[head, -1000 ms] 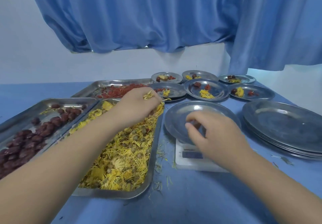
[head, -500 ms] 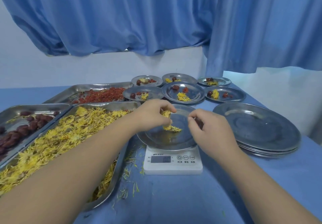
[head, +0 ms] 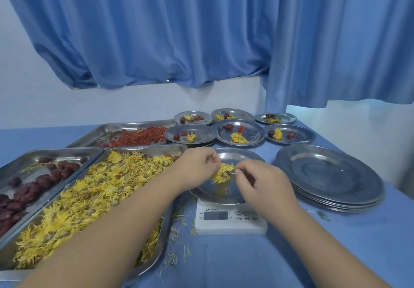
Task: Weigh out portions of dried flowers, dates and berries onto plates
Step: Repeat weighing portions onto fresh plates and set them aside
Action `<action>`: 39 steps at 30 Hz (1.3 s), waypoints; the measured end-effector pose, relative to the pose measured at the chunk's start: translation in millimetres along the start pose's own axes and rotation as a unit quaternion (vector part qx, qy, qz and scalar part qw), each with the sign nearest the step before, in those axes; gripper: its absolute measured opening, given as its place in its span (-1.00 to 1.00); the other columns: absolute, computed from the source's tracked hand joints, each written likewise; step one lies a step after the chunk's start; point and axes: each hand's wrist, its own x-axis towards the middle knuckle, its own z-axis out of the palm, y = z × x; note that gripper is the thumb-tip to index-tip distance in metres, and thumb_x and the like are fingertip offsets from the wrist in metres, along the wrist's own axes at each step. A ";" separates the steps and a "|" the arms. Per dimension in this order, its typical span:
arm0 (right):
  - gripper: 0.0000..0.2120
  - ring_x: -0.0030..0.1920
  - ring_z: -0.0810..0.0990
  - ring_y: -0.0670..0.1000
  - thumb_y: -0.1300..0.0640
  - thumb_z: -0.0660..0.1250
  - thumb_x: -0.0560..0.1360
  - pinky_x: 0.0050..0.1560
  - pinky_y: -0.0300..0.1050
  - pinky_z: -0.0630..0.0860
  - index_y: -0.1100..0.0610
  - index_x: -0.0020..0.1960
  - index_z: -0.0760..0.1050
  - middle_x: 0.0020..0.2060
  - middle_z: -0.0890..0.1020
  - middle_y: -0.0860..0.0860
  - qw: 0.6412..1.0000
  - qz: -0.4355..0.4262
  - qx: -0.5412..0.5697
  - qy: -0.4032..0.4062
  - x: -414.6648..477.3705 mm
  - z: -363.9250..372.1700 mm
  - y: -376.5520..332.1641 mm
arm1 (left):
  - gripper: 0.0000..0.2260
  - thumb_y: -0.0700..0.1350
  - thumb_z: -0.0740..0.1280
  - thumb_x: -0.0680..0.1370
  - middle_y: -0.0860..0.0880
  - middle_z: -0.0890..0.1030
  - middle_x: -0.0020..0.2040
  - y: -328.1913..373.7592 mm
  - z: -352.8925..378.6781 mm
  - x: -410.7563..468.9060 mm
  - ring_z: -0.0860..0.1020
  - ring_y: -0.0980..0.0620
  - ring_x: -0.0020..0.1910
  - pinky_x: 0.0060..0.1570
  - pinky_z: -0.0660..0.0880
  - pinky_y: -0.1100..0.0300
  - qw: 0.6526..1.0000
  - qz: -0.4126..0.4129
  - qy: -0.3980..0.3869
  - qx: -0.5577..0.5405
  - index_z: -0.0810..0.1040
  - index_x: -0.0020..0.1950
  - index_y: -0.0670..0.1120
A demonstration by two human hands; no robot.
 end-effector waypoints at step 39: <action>-0.78 -0.23 0.50 -0.06 0.00 0.20 0.53 -0.29 -0.18 0.39 0.02 -0.11 0.59 -0.25 0.52 -0.09 0.985 -0.125 -0.049 -0.109 4.9 61.6 -102.2 | -0.90 0.10 0.34 0.54 0.05 0.63 -0.07 -229.3 -191.3 -71.9 0.56 -0.03 -0.13 -0.09 0.46 0.08 0.960 -0.196 0.185 0.083 0.56 -0.03 0.10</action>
